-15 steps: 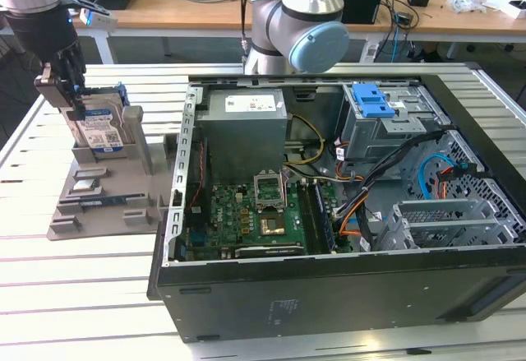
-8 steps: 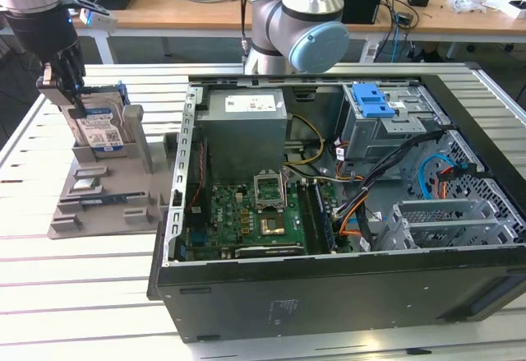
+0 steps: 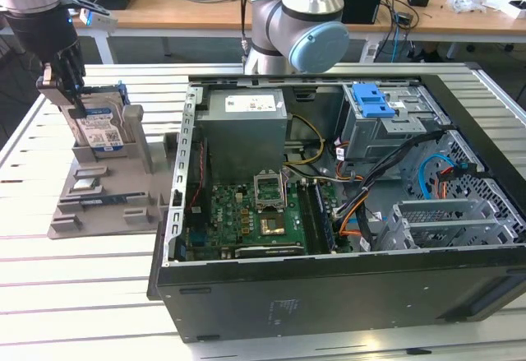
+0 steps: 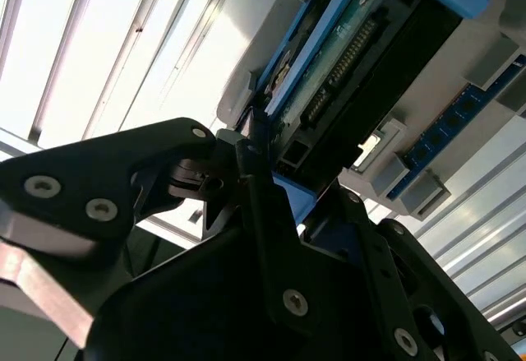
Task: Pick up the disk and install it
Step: 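Pick up the disk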
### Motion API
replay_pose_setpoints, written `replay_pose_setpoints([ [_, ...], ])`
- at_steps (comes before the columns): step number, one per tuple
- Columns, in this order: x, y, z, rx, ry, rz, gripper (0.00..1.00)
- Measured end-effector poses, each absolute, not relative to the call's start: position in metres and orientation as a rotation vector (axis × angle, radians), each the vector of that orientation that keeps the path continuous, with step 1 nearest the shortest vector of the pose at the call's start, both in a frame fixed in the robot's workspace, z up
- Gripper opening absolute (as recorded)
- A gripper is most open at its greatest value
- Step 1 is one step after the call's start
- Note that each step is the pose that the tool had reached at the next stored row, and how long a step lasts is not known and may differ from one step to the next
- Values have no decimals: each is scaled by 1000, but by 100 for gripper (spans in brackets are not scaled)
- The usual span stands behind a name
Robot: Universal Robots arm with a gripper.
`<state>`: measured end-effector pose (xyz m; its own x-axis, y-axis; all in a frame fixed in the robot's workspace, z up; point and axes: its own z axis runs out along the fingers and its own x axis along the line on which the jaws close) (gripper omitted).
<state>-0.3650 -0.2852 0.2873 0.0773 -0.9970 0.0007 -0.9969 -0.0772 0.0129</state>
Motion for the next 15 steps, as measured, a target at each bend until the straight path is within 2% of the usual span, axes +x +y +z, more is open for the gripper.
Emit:
replay_pose_setpoints([
  [12, -365, -285, 293, 2299, -2127, -13, 37],
  [15, -365, -283, 315, 2298, -2127, -13, 37],
])
